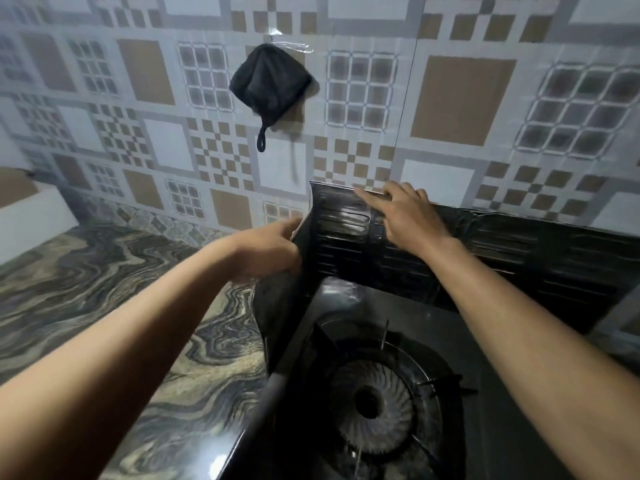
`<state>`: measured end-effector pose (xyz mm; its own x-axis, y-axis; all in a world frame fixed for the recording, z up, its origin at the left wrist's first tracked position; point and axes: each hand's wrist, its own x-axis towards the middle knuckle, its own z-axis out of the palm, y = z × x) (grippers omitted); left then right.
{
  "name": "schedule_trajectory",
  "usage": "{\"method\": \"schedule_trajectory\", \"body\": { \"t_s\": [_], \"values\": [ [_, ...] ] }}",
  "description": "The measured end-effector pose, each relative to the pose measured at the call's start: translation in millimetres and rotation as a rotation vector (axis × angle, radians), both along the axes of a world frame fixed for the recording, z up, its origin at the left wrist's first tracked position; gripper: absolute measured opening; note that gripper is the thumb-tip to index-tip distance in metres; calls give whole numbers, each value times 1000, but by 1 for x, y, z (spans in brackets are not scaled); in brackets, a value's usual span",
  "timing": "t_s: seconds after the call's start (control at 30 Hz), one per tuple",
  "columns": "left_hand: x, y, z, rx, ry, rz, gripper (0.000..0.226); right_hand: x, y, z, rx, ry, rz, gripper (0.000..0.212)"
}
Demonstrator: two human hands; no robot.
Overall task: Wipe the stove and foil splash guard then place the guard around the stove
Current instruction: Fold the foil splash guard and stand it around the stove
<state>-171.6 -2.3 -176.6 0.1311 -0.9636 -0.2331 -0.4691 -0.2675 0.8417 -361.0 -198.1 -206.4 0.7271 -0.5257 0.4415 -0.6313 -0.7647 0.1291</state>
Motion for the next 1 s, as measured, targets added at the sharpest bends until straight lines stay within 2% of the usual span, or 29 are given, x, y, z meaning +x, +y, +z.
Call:
{"method": "schedule_trajectory", "body": {
  "t_s": [0.13,0.23,0.43,0.53,0.67,0.77,0.87,1.0],
  "values": [
    [-4,-7,14,21,-119,-61,62,-18,-7,3,30,-9,3,86],
    [-12,-9,19,30,-200,-70,62,-38,-13,8,79,0,-20,88],
    [-27,-6,13,51,-380,-71,50,-66,-10,10,80,13,-42,75],
    [-30,-2,12,53,-436,-35,48,-52,-3,11,-22,37,-19,73],
    [-36,5,12,47,-510,-21,66,-10,6,8,19,65,119,95],
    [-39,4,12,47,-538,6,50,25,9,4,45,110,205,106],
    [-41,0,12,27,-577,81,30,49,11,-5,72,119,215,101],
    [-45,-2,9,1,-696,198,36,60,9,-11,10,58,154,95]
  ]
}}
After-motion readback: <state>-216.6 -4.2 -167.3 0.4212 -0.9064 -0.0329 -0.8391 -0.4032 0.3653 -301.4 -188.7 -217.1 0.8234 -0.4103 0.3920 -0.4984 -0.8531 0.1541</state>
